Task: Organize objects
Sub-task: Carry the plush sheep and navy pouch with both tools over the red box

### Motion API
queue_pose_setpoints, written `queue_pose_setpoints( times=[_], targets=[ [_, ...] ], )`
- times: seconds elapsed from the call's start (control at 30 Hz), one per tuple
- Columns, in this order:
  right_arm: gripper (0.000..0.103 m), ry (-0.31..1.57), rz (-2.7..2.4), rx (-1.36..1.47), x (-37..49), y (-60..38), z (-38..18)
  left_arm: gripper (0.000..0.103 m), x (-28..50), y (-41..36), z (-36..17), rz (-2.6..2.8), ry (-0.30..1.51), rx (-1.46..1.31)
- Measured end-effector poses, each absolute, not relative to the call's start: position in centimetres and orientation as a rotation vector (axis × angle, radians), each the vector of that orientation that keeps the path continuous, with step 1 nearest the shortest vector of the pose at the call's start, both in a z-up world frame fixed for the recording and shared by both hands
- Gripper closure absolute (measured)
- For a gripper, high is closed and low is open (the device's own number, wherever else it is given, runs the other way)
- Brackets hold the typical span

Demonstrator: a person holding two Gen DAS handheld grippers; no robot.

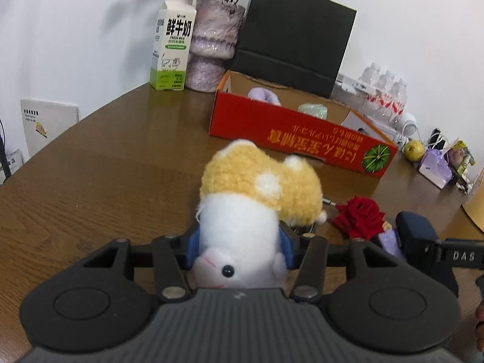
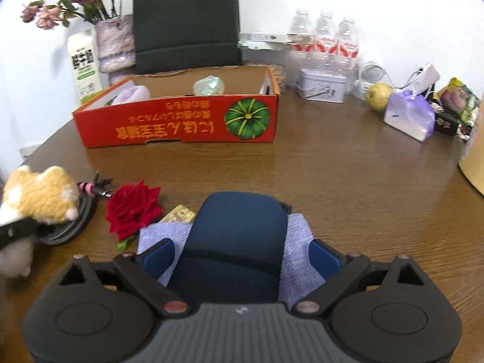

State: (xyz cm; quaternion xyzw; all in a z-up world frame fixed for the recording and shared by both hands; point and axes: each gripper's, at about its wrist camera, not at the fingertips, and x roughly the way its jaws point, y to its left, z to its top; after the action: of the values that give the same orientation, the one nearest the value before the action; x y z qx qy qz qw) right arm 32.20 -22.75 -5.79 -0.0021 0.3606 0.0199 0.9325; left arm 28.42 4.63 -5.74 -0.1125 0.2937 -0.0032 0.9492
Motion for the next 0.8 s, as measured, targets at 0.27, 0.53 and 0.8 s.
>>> queue_pose_setpoints(
  times=[0.27, 0.53, 0.8],
  targets=[
    [0.01, 0.735, 0.0, 0.004, 31.9, -21.8, -7.1, 0.05, 28.2, 5.3, -6.0, -0.023, 0.602, -0.263],
    [0.032, 0.674, 0.032, -0.063, 30.8, -21.3, -7.0, 0.05, 28.4, 5.3, -6.1, -0.029, 0.603, -0.28],
    [0.037, 0.639, 0.042, 0.018, 30.4, -22.2, -6.4, 0.049, 28.3, 5.5, -6.1, -0.036, 0.593, -0.293]
  ],
)
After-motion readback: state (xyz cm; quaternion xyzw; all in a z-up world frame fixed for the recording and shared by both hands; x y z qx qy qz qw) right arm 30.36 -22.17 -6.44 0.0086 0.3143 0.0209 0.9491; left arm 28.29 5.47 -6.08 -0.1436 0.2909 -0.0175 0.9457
